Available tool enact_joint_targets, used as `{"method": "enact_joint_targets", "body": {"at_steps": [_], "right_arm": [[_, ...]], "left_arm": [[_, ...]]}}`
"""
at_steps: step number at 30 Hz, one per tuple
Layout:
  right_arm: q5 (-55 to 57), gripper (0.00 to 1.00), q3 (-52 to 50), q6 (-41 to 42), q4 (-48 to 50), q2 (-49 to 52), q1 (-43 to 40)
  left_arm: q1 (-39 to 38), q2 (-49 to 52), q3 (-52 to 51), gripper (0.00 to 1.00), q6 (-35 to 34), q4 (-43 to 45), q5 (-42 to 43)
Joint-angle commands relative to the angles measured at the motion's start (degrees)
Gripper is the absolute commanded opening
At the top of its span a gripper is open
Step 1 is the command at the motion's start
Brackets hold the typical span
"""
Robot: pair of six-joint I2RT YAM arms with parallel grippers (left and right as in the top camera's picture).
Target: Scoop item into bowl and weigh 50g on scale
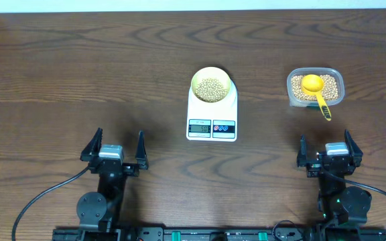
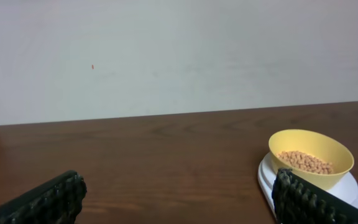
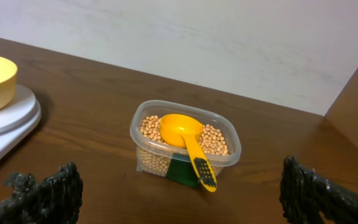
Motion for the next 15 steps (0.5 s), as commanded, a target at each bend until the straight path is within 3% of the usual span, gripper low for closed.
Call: {"method": "enact_joint_targets", "body": {"at_steps": [1, 15], "right_arm": [[0.4, 0.99, -0.1, -0.5, -0.2, -0.5, 0.1], [0.4, 0.99, -0.1, -0.5, -0.3, -0.5, 0.1]], "left_arm": [[0.4, -1.1, -1.4, 0.98, -1.7, 1.3, -1.9], [0.5, -1.1, -6.2, 0.98, -1.8, 1.0, -1.8]]}}
